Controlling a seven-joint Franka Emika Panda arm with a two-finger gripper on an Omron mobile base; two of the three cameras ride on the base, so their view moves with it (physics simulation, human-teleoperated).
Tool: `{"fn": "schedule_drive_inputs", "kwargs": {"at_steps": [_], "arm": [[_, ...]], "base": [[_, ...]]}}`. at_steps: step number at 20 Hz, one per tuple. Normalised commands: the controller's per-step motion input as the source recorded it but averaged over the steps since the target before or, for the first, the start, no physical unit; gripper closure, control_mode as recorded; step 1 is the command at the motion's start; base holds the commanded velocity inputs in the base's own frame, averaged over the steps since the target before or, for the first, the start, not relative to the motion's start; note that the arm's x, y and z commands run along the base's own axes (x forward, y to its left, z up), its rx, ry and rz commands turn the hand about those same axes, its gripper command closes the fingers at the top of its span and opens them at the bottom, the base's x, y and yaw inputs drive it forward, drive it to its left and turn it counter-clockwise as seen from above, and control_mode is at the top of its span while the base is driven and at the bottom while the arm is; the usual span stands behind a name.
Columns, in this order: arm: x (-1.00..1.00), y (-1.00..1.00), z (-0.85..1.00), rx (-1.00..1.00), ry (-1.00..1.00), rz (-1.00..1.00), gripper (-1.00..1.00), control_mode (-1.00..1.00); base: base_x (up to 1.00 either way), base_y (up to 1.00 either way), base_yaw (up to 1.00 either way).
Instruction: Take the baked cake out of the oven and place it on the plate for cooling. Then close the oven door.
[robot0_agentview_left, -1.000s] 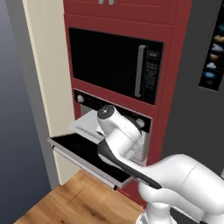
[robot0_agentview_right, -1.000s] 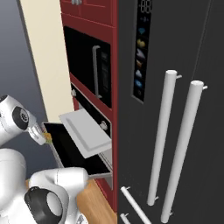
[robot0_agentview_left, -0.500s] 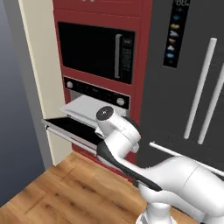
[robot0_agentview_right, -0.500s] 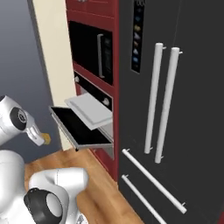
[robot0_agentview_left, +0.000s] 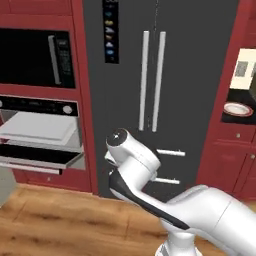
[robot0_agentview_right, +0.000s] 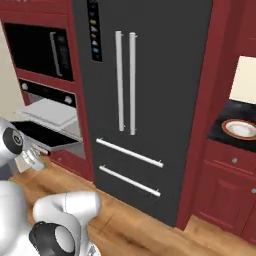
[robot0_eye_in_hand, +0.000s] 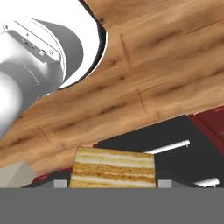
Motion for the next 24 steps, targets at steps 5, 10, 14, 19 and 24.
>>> {"fn": "schedule_drive_inputs", "kwargs": {"at_steps": [5,10,14,19,24], "arm": [[0.0,0.0,0.0,0.0,0.0,0.0,1.0,1.0],[0.0,0.0,0.0,0.0,0.0,0.0,1.0,1.0],[0.0,0.0,0.0,0.0,0.0,0.0,1.0,1.0],[0.0,0.0,0.0,0.0,0.0,0.0,1.0,1.0],[0.0,0.0,0.0,0.0,0.0,0.0,1.0,1.0]], "base": [[-0.53,-0.01,-0.86],[-0.17,-0.54,-0.73],[0.48,-0.79,-0.27],[0.85,-0.68,-0.05],[0.92,-0.63,0.0]]}}
